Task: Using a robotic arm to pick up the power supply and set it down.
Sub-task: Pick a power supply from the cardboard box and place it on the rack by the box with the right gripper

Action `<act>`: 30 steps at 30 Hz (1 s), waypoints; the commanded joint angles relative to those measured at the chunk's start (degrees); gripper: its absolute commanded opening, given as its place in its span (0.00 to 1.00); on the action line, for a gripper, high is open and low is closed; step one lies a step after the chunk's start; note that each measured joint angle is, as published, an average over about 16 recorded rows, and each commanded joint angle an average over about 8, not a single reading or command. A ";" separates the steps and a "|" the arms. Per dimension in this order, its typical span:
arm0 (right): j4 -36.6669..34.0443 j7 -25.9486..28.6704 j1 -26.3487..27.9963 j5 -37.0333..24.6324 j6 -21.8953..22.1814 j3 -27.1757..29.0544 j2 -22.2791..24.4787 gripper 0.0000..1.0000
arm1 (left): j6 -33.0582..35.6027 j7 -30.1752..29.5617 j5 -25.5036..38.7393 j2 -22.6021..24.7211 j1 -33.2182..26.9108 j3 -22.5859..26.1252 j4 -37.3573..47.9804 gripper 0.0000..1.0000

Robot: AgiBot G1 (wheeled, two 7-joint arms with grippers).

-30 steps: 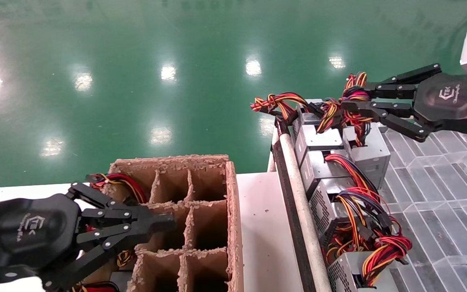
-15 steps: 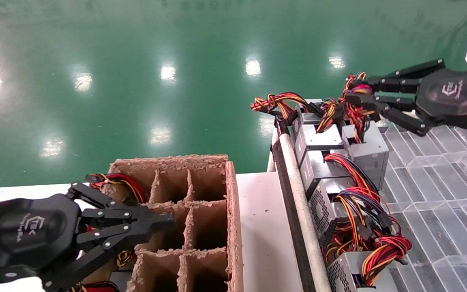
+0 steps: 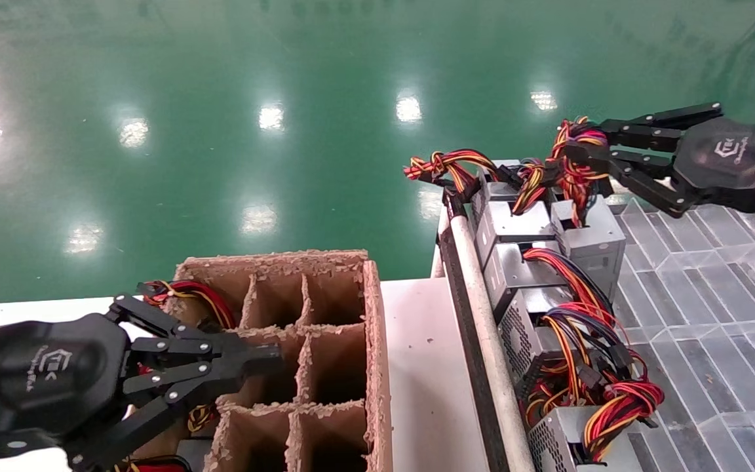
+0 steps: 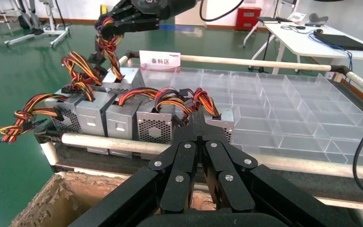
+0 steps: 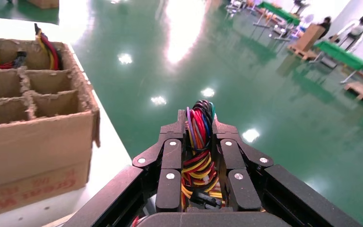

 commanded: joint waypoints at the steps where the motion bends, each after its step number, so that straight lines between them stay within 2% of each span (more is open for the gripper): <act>1: -1.84 -1.14 -0.42 0.90 -0.78 0.46 -0.78 0.00 | 0.00 0.00 0.00 0.00 0.00 0.00 0.00 0.00; 14: -11.58 -6.00 -0.90 2.72 -4.17 1.65 -2.55 0.00 | 0.00 0.00 0.00 0.00 0.00 0.00 0.00 0.00; 23: -15.91 -8.34 -2.30 4.96 -3.04 3.06 -2.77 0.00 | 0.00 0.00 0.00 0.00 0.00 0.01 0.00 0.00; 30: -16.38 -10.30 -1.01 3.51 -3.60 2.15 -1.59 0.00 | 0.00 0.00 0.00 0.00 0.00 0.01 0.00 0.00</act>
